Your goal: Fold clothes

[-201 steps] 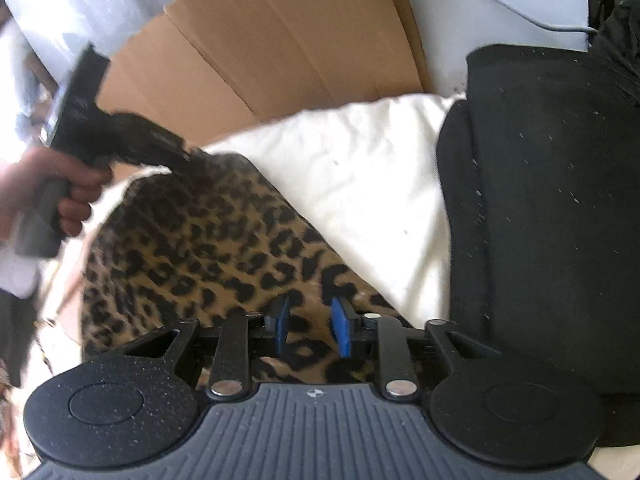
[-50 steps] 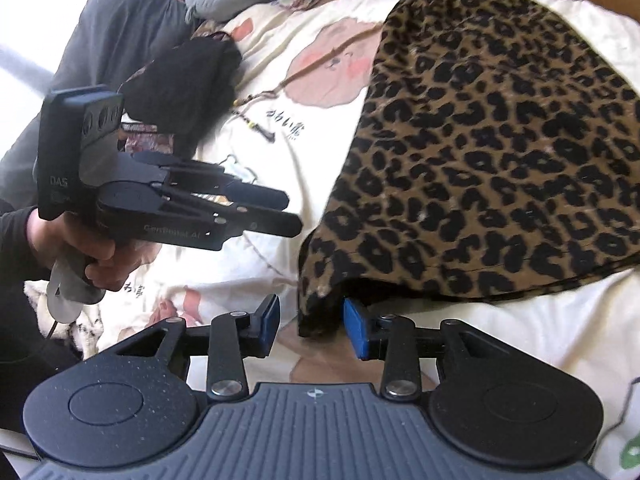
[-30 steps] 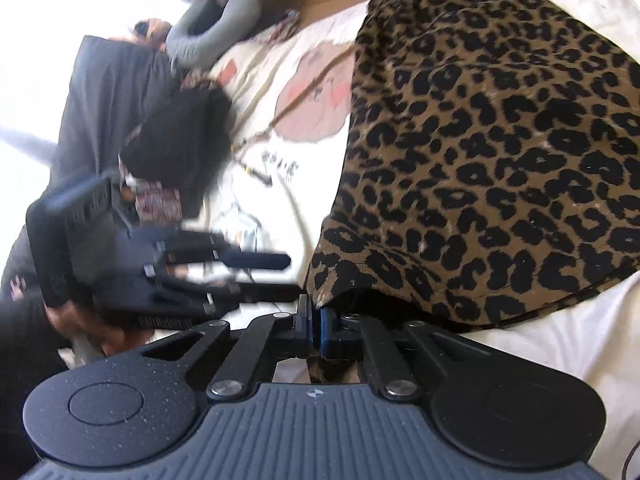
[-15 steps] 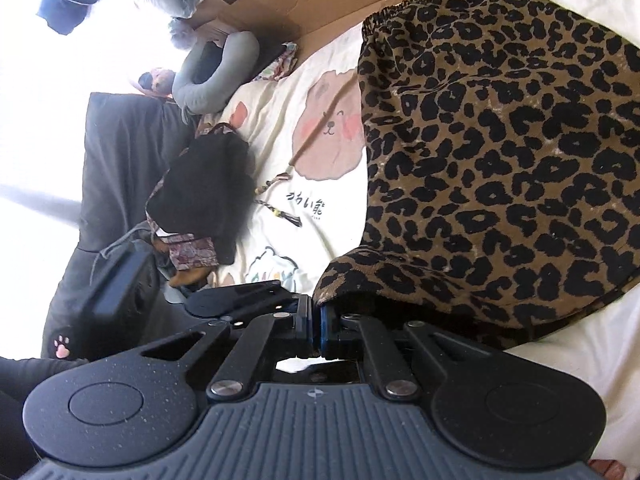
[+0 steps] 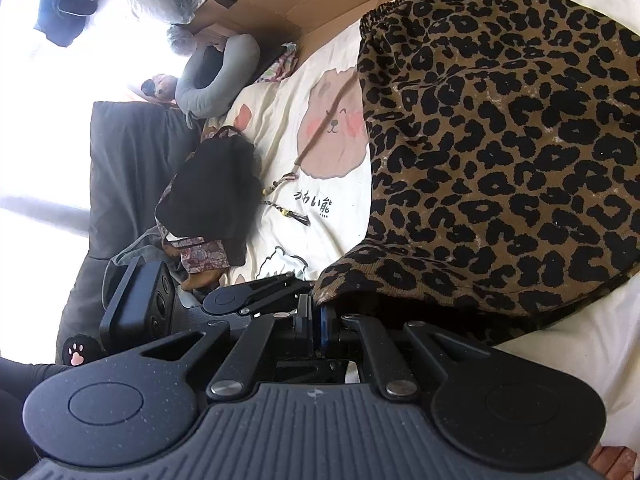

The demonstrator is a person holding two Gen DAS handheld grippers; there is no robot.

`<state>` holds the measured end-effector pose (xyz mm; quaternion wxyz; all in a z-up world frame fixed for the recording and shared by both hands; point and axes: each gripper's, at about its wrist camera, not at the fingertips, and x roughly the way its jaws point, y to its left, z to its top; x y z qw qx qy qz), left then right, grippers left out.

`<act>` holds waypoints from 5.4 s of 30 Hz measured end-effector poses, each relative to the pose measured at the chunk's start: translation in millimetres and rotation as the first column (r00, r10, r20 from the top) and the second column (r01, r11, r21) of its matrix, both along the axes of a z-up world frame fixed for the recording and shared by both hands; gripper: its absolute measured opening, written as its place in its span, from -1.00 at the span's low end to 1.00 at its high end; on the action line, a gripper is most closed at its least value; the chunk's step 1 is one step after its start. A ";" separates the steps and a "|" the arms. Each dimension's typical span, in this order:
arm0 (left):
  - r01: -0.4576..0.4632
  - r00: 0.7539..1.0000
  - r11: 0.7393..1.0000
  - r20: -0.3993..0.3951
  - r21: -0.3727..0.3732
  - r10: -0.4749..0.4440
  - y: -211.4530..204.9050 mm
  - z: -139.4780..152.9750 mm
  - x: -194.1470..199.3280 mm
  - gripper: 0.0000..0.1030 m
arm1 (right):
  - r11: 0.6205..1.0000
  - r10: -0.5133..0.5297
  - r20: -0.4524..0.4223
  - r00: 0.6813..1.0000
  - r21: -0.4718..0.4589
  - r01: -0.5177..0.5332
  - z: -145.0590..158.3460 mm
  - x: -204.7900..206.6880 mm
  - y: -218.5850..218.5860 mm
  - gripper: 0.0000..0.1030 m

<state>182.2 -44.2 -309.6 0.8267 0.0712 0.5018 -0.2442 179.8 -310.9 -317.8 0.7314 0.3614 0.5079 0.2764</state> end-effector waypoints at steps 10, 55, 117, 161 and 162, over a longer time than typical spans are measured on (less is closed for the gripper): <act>-0.027 0.999 0.999 -0.027 -0.039 0.026 22.1 8.1 -11.2 -0.84 | 0.999 -0.037 -0.023 0.999 -0.008 0.037 -5.6 0.9 -6.5 -0.96; -0.021 0.999 0.998 -0.039 -0.067 0.019 55.0 -2.2 -7.6 -0.88 | 0.909 -0.183 -0.030 0.983 -0.385 0.157 -43.4 10.2 -64.0 -0.90; -0.057 0.994 0.990 -0.096 -0.128 0.045 57.1 0.3 0.0 -0.36 | 0.856 -0.224 0.006 0.975 -0.476 0.200 -62.0 9.1 -81.7 -0.92; -0.604 0.719 0.625 -0.677 -0.495 0.158 111.6 -79.6 11.8 -0.25 | 0.864 -0.209 0.010 0.978 -0.467 0.190 -63.0 8.8 -84.1 -0.92; -0.605 0.716 0.624 -0.682 -0.496 0.152 108.7 -80.4 10.5 -0.25 | 0.864 -0.210 0.009 0.978 -0.467 0.190 -63.1 8.6 -84.2 -0.92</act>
